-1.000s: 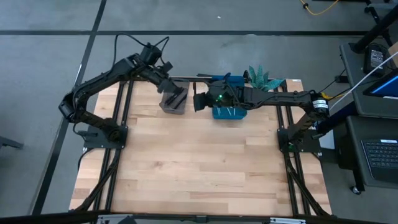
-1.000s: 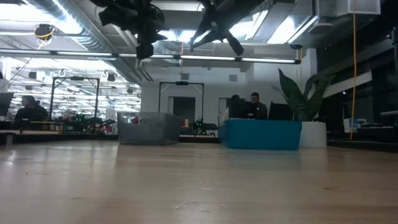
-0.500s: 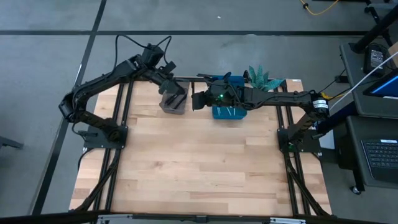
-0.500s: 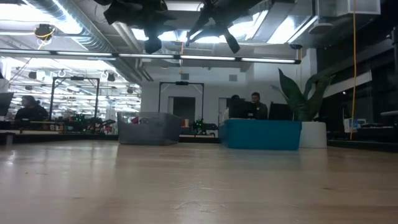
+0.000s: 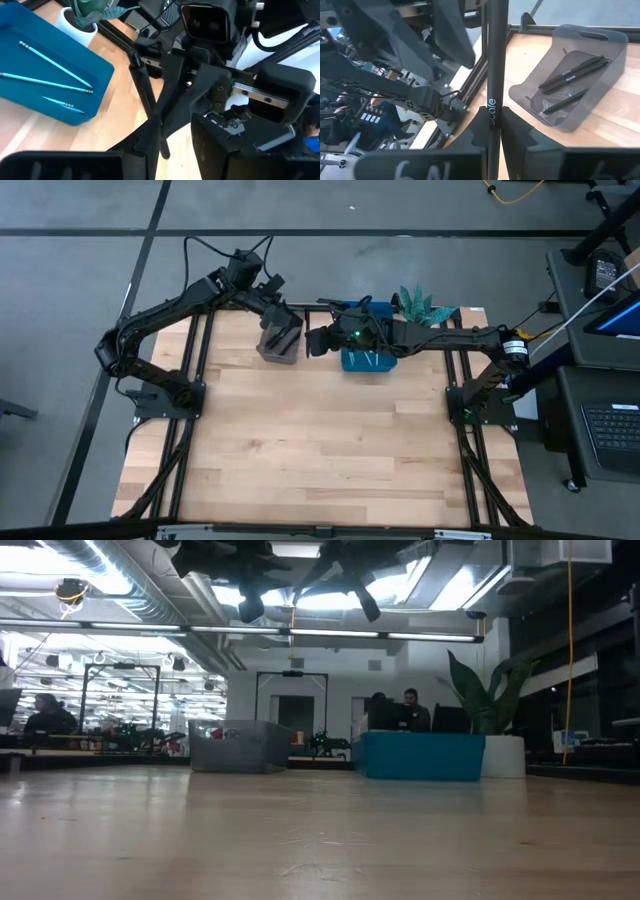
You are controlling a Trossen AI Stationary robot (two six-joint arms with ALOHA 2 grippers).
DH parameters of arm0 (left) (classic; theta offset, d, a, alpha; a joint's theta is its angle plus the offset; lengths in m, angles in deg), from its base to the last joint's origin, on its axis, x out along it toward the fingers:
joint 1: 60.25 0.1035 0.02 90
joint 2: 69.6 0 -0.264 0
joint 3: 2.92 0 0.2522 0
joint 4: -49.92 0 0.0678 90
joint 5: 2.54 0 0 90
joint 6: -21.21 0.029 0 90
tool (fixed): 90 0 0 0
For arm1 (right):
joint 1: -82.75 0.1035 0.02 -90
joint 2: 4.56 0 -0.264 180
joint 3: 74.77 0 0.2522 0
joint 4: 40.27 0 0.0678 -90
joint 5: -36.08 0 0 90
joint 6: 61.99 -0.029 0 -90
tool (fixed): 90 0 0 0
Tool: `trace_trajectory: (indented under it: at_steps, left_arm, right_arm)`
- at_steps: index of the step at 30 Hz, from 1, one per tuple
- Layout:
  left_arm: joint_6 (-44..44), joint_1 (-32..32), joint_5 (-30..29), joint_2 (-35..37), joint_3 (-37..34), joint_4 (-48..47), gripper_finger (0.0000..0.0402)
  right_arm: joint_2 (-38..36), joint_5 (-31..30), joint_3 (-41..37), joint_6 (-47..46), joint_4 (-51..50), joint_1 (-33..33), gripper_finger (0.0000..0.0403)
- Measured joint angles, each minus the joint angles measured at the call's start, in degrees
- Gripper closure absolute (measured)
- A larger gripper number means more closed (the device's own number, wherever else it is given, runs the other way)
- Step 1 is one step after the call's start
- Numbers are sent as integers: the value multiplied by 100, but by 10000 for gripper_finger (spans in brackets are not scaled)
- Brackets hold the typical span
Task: Sort pens & pencils
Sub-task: Put the black pen into the gray bin
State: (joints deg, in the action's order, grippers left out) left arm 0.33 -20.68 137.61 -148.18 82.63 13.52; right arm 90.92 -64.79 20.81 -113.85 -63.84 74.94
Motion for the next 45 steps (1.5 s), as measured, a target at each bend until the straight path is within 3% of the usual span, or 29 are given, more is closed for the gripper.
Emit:
trace_trajectory:
  at_steps: [45]
  left_arm:
    - [-160,-259,-528,-173,11,411,299]
  right_arm:
    - [11,16,-4,92,552,97,375]
